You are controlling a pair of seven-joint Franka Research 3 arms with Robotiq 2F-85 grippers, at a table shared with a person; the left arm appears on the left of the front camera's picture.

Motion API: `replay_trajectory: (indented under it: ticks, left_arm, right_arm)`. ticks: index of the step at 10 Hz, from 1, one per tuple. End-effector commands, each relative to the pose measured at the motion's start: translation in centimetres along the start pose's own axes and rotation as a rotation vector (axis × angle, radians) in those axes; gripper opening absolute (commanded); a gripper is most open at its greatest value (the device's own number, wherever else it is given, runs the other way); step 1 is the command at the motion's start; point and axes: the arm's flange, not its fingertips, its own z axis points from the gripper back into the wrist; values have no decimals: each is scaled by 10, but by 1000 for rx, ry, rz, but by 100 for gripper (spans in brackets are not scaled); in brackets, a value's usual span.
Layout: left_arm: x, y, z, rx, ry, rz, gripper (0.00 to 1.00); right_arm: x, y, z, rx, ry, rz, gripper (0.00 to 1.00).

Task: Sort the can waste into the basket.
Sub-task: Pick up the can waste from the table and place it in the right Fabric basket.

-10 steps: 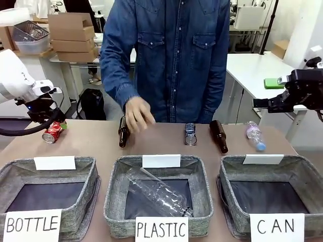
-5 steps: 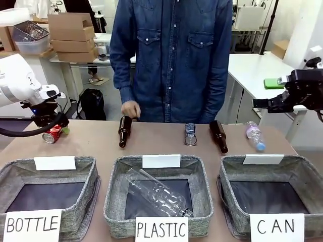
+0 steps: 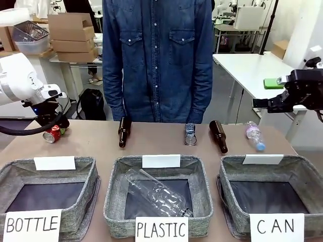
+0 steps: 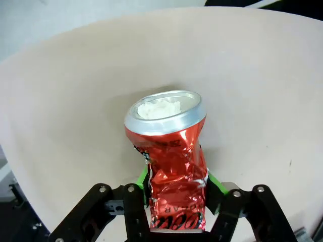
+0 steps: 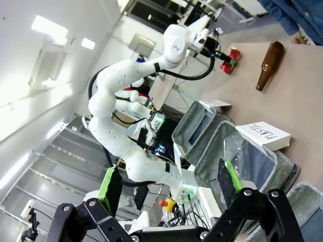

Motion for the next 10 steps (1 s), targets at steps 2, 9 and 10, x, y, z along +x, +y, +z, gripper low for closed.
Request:
replay_trajectory:
  ticks: [2,9,10]
  left_arm:
    - [-6,-12,15,10,-24,23,0]
    - [-104,-119,174,-240,-71,-182,0]
    - [-141,-153,205,-320,-101,-371,0]
  right_arm:
    - [4,-1,-2,19,-15,28,100]
    - [4,-1,-2,19,-15,28,100]
    - [4,-1,-2,19,-15,28,100]
